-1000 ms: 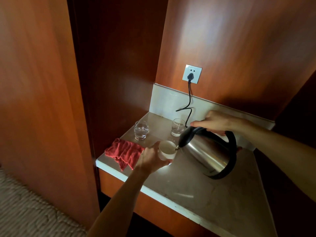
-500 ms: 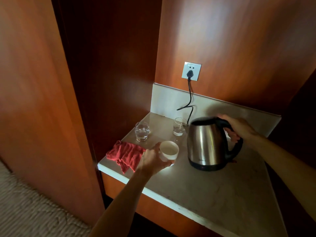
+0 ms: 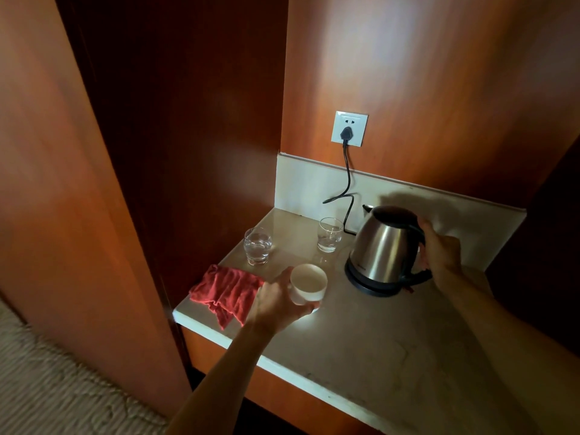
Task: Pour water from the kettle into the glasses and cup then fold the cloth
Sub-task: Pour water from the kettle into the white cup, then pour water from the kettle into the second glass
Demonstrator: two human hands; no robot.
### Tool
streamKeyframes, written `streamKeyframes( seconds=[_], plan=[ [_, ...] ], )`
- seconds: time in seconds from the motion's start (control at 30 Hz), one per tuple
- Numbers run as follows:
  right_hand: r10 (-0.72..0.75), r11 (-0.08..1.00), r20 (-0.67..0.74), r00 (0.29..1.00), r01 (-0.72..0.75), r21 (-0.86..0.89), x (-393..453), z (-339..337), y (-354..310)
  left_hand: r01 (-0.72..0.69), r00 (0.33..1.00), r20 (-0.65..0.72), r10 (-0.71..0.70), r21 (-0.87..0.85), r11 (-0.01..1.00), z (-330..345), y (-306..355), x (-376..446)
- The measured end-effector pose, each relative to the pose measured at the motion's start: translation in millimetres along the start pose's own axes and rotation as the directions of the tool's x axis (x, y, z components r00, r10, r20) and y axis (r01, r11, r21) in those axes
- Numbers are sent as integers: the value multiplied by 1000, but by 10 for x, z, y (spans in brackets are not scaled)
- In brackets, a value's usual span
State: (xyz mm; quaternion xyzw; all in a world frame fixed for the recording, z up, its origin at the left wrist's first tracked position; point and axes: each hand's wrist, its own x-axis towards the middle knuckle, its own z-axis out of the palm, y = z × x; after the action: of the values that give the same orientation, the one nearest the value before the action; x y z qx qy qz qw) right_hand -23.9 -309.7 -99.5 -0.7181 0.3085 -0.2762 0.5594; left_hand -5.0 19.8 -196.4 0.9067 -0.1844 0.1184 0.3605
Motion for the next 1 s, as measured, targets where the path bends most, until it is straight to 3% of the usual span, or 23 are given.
streamKeyframes(
  seconds=[0.37,0.7,0.8,1.0],
  plan=[
    [-23,1000,26,999,23,-10,108,-54,166,29,999,38,-29,0,1000,-37,45,6],
    [-83,995,28,996,85,-46,110,-40,160,197,976,-85,-201,-52,979,-58,357,477],
    [-97,994,27,995,98,-44,117,-32,165,250,964,-92,-249,5,968,-26,466,742],
    [-113,993,40,993,114,-26,139,-36,189,353,931,-78,-357,-68,933,187,456,1095]
  ],
)
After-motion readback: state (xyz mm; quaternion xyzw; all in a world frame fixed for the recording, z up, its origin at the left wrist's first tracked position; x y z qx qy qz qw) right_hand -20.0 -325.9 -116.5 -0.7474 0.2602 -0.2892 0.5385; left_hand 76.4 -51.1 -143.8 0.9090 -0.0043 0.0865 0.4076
